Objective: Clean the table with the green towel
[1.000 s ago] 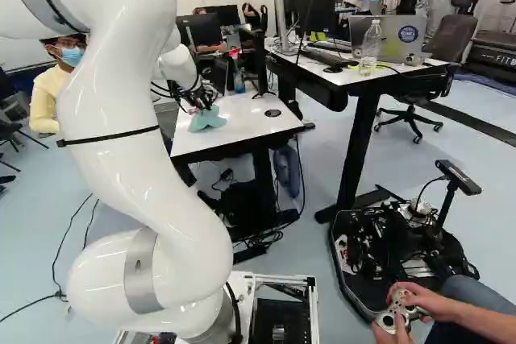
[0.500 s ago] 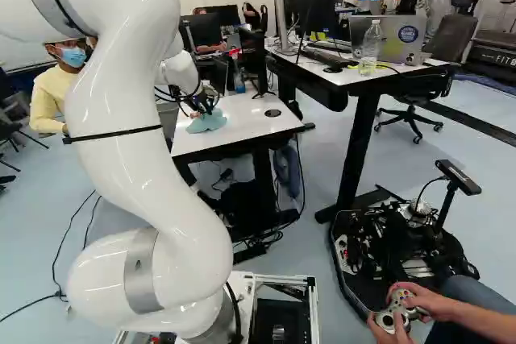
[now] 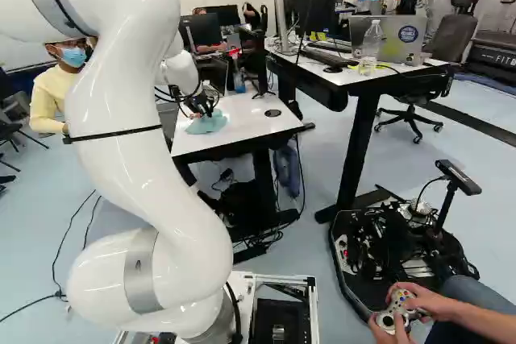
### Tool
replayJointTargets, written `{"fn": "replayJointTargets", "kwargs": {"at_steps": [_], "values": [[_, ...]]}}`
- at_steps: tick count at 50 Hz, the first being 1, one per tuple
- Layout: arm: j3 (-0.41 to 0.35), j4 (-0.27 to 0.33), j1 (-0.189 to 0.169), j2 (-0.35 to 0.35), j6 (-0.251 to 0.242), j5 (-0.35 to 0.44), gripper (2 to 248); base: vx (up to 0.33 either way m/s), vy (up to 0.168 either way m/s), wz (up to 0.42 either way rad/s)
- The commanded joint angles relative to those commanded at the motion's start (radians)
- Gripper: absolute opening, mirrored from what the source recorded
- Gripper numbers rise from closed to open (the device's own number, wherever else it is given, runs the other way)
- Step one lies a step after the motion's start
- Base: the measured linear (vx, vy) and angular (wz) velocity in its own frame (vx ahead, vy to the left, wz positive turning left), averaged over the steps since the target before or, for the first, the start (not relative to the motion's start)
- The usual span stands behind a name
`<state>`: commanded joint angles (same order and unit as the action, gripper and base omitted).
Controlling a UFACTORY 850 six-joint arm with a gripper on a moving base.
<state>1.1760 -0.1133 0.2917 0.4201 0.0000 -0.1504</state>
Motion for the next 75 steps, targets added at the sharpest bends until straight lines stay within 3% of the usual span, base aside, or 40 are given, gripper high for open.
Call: {"fn": "replayJointTargets", "kwargs": {"at_steps": [29,42,60,75], "values": [[0.001,0.0,0.001,0.0,0.0,-0.064,50,0.0,0.0,0.0],[0.012,0.0,0.025,0.009,0.0,-0.065,50,0.0,0.0,0.0],[0.101,0.0,0.045,0.077,0.0,-0.065,50,0.0,0.0,0.0],[0.172,0.0,0.023,0.129,0.0,-0.065,50,0.0,0.0,0.0]]}}
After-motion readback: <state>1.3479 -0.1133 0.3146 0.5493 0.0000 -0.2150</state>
